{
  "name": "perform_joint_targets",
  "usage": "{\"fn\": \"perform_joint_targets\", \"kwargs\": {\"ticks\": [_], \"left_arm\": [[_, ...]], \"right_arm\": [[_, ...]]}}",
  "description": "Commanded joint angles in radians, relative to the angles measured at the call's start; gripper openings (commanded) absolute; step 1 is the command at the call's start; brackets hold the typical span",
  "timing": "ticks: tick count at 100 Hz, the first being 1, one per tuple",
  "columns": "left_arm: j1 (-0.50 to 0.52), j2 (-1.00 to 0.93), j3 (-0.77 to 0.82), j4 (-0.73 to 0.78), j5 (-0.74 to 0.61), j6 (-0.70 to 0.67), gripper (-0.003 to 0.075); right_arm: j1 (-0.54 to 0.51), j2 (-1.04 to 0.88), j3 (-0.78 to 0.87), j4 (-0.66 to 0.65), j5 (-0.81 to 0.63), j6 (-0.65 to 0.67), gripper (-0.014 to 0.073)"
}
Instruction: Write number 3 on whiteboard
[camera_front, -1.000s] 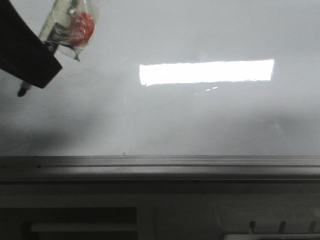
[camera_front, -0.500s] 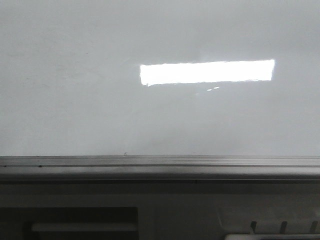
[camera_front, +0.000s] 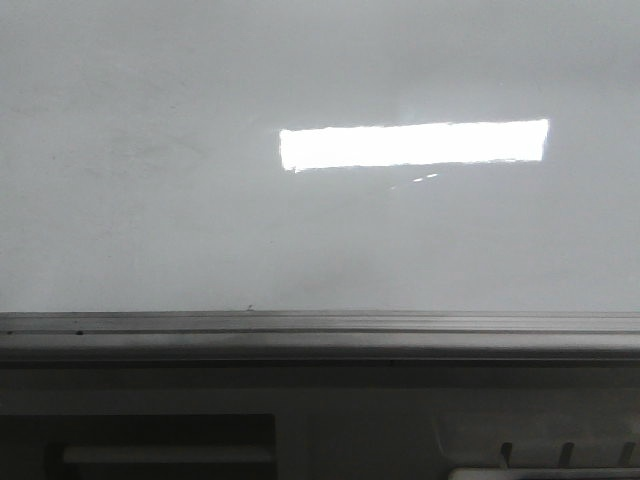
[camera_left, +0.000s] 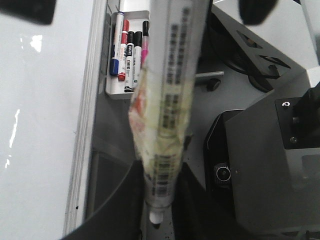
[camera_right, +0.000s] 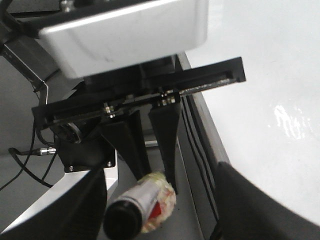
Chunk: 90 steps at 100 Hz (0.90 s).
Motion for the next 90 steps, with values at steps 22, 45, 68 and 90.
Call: {"fn": "perform_joint_targets", "kwargs": {"ticks": [22,45,68,90], "left_arm": [[-0.009,0.005,-0.032,-0.067,-0.026,0.001,-0.0020],[-0.009,0.005,-0.032,-0.089,-0.026,0.001,-0.0020],[-0.009,0.005,-0.032,-0.093,-0.030,0.001,-0.0020],[-0.009,0.005,-0.032,-0.093,-0.085,-0.080,-0.0013]], "right_arm": [[0.005,0.069,-0.063,0.039,0.021,-0.008,0.0419],[0.005,0.073,-0.063,0.049,0.025,-0.008,0.0232],[0.005,0.073,-0.063,0.077,0.025,-0.008,0.0101],[0.005,0.073,-0.063,0.079,0.011,-0.008,0.0024]]}}
